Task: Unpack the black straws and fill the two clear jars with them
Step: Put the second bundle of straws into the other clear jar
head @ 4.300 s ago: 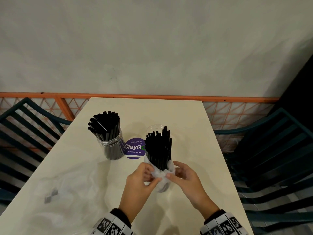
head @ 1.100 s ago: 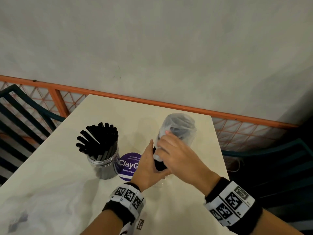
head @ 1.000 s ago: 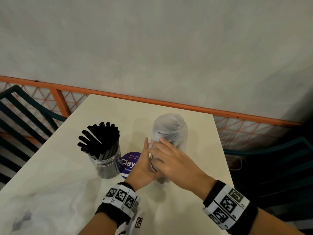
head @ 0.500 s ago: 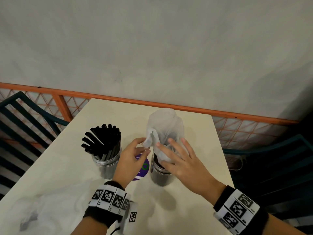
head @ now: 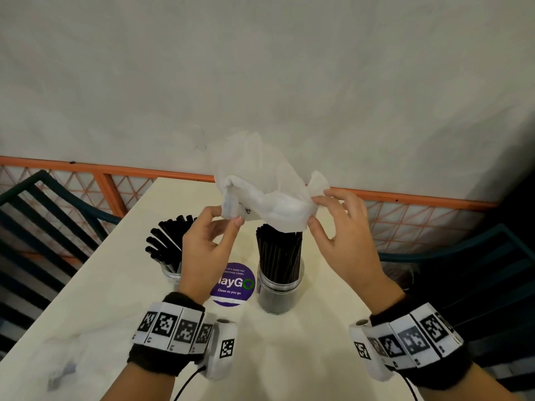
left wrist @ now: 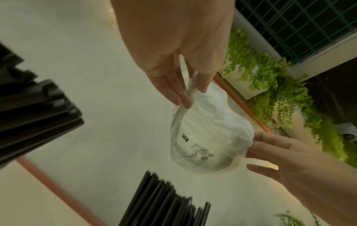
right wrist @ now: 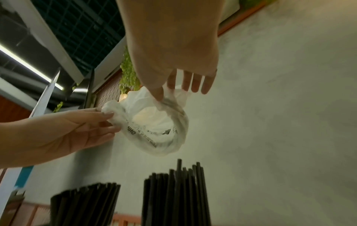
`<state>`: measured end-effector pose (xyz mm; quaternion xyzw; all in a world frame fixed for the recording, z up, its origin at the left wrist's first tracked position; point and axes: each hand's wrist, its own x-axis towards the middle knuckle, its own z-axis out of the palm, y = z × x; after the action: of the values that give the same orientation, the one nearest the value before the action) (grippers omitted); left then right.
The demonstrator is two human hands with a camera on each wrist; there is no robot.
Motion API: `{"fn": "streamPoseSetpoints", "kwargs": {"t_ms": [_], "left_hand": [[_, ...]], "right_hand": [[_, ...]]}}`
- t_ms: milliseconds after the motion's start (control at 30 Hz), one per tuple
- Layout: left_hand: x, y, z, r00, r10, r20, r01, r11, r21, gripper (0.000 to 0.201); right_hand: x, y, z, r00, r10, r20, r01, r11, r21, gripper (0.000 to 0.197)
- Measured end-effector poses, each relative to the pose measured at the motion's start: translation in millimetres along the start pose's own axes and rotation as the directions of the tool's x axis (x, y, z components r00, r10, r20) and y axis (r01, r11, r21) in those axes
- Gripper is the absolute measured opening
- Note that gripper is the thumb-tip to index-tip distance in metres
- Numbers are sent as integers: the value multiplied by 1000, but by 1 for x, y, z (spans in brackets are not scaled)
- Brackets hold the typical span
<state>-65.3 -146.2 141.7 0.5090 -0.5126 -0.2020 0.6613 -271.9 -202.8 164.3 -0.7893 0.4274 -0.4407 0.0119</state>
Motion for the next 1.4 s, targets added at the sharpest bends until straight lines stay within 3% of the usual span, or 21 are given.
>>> {"fn": "streamPoseSetpoints", "kwargs": {"t_ms": [100,167,267,400,467,533,600,700,733,800,900,967,1033,1133,1200,1267,1300,1333,1400], "left_hand": [[-3,20,-15,982,187,14,-186,965,182,9],[-8,30,-26,970,240,25,-238,937,254,14],[-22,37,-50,972,232,-27,-215,934,285,7],[-46,36,-82,955,247,-166,-147,875,461,13],[-62,35,-89,962,182,-205,-60,869,492,13],[-79,30,-94,965,32,-261,90,893,441,19],[-97,29,-97,963,-118,-241,197,920,340,19],[-124,37,-102,955,-273,-121,293,934,204,15],[-132,39,-104,946,-310,-91,322,930,176,10],[-144,42,-109,931,-361,-53,365,921,136,15],[-156,41,-124,909,-416,14,415,908,60,24],[-158,39,-137,884,-463,73,464,886,-9,33],[-156,38,-154,858,-501,115,508,860,-43,48],[-153,37,-180,868,-470,160,474,880,13,65],[-151,38,-195,871,-461,168,467,884,0,62],[-149,39,-209,864,-479,154,489,872,-27,52],[-148,38,-216,869,-478,127,484,875,-24,45],[-147,36,-223,885,-459,76,460,888,12,38],[-147,30,-236,935,-351,-44,351,903,246,28]], "right_hand": [[0,-18,-7,999,-29,19,26,991,128,22],[-6,-31,-10,999,-2,34,-5,980,198,15],[-18,-42,-13,988,136,77,-153,939,307,13],[-37,-50,-14,969,243,35,-241,917,317,21],[-49,-58,-9,969,238,69,-247,914,321,20],[-63,-63,2,965,249,88,-264,905,333,23],[-76,-66,14,941,323,105,-339,875,347,36],[-96,-72,29,877,445,184,-481,816,321,57],[-102,-75,34,839,490,239,-543,784,300,55],[-108,-79,42,706,554,442,-697,654,294,45],[-111,-87,43,463,426,777,-870,384,308,39],[-112,-91,40,439,258,860,-888,268,373,25],[-111,-92,37,445,119,887,-879,246,408,19],[-112,-101,39,381,54,923,-903,237,359,20],[-117,-111,46,347,65,936,-914,250,321,25],[-122,-124,57,351,136,926,-908,292,301,31],[-125,-130,62,395,203,896,-884,350,310,29],[-129,-135,69,482,290,827,-834,442,331,27],[-132,-142,79,679,426,598,-688,655,314,34]]}}
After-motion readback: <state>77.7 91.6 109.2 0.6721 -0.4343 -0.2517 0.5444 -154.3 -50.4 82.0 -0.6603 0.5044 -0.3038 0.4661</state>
